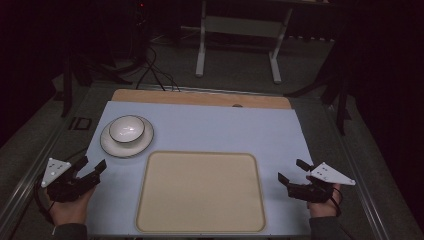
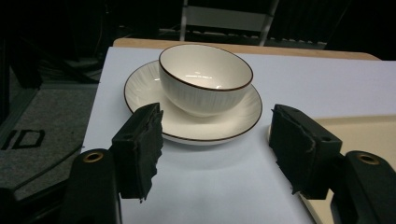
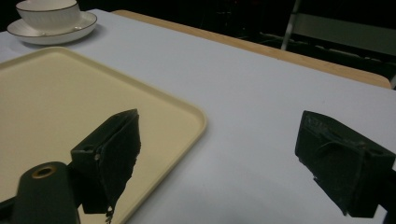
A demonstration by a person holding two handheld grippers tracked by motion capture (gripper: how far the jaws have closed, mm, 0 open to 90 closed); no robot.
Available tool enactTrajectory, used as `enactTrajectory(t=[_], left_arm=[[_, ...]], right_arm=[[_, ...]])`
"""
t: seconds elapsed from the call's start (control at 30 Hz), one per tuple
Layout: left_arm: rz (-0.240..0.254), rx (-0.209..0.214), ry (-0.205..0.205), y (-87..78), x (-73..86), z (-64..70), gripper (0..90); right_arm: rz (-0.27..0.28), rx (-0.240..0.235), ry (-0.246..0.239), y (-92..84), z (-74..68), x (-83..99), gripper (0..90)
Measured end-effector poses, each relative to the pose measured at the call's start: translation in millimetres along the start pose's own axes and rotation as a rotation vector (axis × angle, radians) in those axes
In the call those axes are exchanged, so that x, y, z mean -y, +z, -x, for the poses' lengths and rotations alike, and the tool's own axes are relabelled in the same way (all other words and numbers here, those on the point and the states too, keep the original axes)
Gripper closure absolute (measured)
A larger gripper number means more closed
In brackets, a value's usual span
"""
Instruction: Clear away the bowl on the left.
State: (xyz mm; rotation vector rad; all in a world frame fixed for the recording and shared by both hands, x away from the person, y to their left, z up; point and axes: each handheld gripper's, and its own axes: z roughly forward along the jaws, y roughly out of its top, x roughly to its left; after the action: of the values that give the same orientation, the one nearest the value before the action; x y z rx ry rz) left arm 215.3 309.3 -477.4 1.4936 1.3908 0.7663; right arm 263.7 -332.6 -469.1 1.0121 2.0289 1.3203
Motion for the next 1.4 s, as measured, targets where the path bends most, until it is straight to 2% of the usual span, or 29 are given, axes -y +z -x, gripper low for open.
enactTrajectory(t=[0.27,0.67,1.0,1.17,1.23,1.4], left_arm=[[0.007,-0.011,-0.002,-0.8,0.2,-0.9,34.0],[-0.009,-0.025,0.004,0.6,1.0,1.1,31.2],[0.016,-0.036,0.001,-3.5,-0.6,1.3,31.6],[0.032,-0.037,-0.003,-5.2,-4.4,2.4,31.6],[0.057,-0.029,-0.005,-6.8,-10.2,5.0,31.6],[0.059,-0.023,0.019,-4.8,-18.8,7.9,31.5]], right_arm=[[-0.008,-0.003,-0.004,2.1,0.2,0.3,13.9],[-0.021,-0.019,-0.005,4.6,-0.2,0.7,13.8],[-0.022,-0.025,-0.007,5.2,-0.1,0.9,13.8],[-0.023,-0.026,-0.01,6.0,-0.6,0.9,13.8],[-0.02,-0.025,-0.009,5.1,-0.5,0.9,13.9],[-0.017,-0.022,-0.004,4.2,-0.3,1.0,13.9]])
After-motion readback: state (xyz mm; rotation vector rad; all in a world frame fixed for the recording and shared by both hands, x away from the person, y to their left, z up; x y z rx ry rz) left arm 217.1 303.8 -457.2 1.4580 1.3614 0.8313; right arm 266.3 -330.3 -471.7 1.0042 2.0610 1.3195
